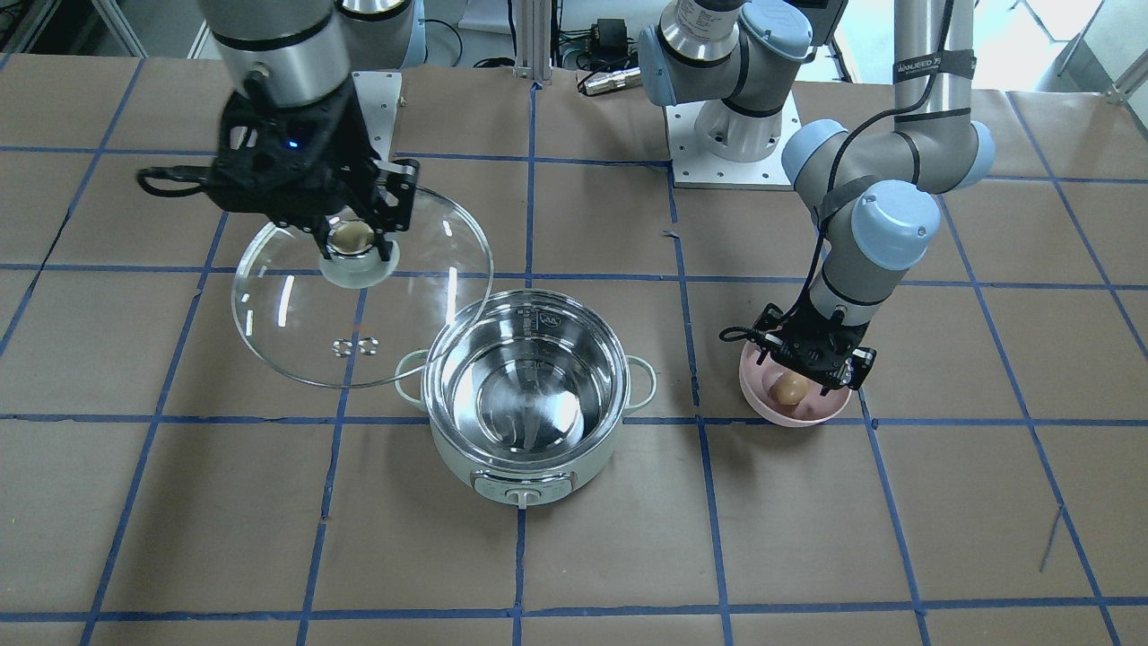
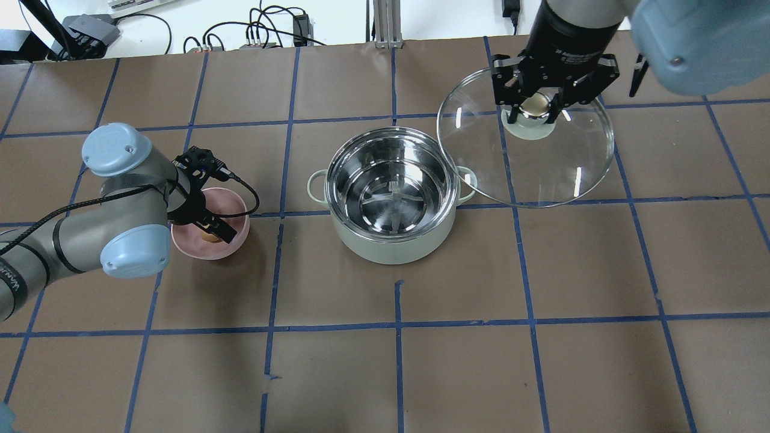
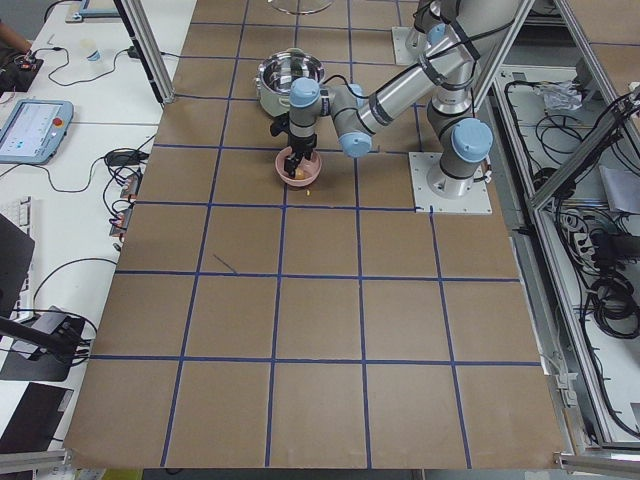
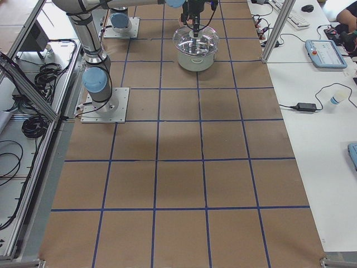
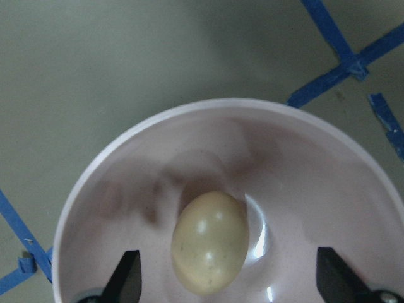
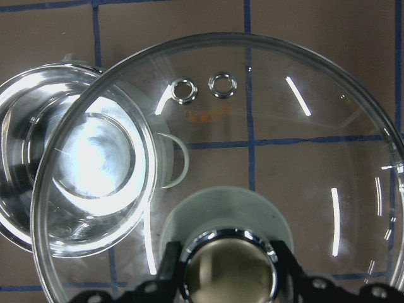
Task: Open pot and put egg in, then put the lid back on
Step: 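Carry the lid away from the pot with the right gripper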
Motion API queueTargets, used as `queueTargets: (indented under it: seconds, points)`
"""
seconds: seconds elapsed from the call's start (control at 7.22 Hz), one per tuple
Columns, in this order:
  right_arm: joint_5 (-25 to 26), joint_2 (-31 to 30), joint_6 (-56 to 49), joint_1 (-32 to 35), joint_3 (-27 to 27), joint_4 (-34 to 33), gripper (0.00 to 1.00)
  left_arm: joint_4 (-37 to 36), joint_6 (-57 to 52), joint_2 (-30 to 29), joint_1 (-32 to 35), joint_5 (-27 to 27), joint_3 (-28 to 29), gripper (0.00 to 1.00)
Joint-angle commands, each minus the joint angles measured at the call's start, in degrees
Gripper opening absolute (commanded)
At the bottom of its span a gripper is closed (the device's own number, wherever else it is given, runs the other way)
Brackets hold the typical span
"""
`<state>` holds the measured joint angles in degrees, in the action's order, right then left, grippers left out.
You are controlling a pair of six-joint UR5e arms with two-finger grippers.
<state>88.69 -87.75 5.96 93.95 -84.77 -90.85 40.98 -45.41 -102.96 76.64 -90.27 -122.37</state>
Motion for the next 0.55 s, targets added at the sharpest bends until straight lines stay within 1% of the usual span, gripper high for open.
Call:
queueTargets:
  seconds: [0.0,0.14,0.42]
  points:
    - [0.08,-1.19,-2.0,-1.49,-0.48,1.46,0.05,-0.02,0.06,-0.83,0.0,0.0,0.02,0.96]
    - [0.08,-1.28,-2.01,-1.49,-0.57,1.73,0.05,-0.02,0.06,-1.19,0.0,0.0,0.02,0.93]
    - [0.17,-1.98,-1.3,-1.32,-0.66,2.34,0.03,-0.11,-0.02,-1.45,0.0,-0.34,0.02,0.93]
